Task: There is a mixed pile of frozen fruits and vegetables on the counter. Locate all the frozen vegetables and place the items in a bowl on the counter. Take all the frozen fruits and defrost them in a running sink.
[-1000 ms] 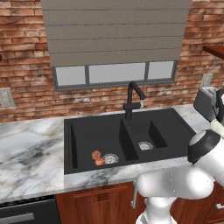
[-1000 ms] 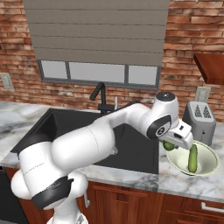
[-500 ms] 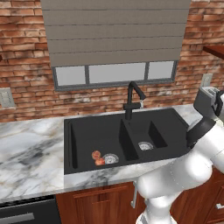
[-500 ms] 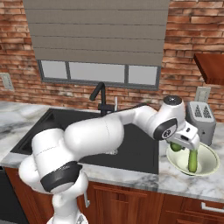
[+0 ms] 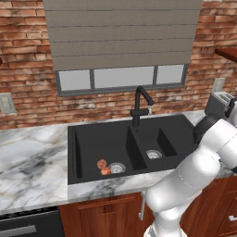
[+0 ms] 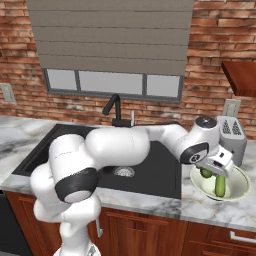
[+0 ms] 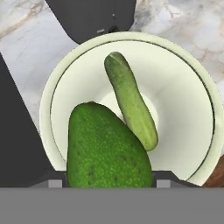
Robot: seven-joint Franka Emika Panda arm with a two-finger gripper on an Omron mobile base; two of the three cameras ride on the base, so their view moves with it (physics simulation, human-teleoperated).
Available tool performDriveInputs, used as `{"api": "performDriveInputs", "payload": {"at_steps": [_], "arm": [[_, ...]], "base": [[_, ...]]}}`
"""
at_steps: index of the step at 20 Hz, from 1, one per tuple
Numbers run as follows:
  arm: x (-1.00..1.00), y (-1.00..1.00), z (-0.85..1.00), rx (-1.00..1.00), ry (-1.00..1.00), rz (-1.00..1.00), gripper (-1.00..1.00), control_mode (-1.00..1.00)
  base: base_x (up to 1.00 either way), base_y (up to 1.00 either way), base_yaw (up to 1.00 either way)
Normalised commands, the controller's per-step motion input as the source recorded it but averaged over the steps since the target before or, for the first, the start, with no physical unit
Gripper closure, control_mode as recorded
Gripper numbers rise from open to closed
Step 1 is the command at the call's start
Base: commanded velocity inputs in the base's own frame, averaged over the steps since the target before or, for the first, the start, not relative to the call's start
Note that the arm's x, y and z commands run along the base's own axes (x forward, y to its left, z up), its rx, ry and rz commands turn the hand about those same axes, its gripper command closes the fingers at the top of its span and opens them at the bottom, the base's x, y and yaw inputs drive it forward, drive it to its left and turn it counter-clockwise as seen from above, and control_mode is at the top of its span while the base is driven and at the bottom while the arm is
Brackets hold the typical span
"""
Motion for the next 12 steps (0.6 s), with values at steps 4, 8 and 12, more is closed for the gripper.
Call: {"api": "performDriveInputs", "payload": {"at_steps": [4, 8, 12], "arm": [[0.02, -0.23, -0.18, 0.03, 0.0, 0.0, 1.0, -1.0], [0.04, -0.18, -0.17, 0.02, 0.0, 0.0, 1.0, -1.0], [0.1, -0.08, -0.21, 0.0, 0.0, 0.0, 1.0, -1.0]], "base": [[0.0, 0.0, 0.0], [0.0, 0.0, 0.0], [0.0, 0.0, 0.0]]}}
